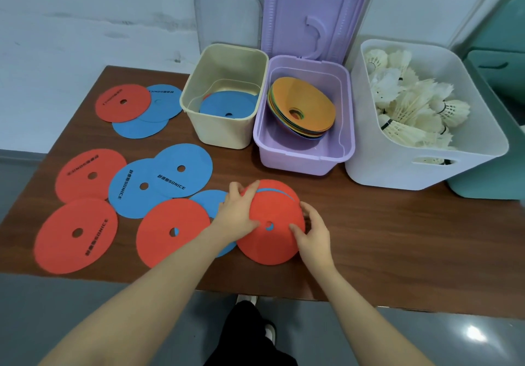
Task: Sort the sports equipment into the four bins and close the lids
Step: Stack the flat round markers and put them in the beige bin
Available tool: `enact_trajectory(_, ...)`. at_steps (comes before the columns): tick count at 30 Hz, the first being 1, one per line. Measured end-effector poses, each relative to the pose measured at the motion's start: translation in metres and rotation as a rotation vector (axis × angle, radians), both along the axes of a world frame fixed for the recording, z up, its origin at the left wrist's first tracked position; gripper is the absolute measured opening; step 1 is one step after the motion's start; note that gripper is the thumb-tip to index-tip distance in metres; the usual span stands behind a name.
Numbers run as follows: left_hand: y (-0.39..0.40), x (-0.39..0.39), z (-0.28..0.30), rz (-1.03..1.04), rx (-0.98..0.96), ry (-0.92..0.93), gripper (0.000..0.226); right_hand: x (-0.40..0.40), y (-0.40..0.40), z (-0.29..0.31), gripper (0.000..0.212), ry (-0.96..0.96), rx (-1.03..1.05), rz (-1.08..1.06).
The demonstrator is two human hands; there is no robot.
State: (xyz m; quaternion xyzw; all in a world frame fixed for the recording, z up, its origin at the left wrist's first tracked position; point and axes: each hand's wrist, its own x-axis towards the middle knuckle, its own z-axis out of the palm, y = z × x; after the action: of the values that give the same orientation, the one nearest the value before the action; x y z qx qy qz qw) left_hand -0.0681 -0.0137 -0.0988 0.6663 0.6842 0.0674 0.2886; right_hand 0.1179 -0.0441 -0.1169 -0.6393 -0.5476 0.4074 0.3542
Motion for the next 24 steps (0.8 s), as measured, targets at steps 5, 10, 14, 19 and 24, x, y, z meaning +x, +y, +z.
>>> enact_trajectory(5,-0.011,-0.003,0.013,0.014,0.122,-0.022,0.091,-0.001,-0.002,0.01,0.048,0.002,0.063,0.006)
enact_trajectory(10,-0.022,-0.016,0.04,0.095,0.281,-0.006,0.091,-0.012,0.004,0.04,0.047,-0.007,0.191,0.096)
enact_trajectory(14,-0.022,-0.033,0.069,0.147,0.378,-0.006,0.091,-0.026,0.016,0.066,0.046,-0.013,0.306,0.164)
enact_trajectory(19,-0.003,-0.051,0.105,0.183,0.497,0.016,0.089,-0.047,0.047,0.102,0.049,-0.061,0.467,0.258)
enact_trajectory(24,0.041,-0.072,0.132,0.215,0.507,0.05,0.089,-0.067,0.098,0.126,0.054,-0.151,0.6,0.287)
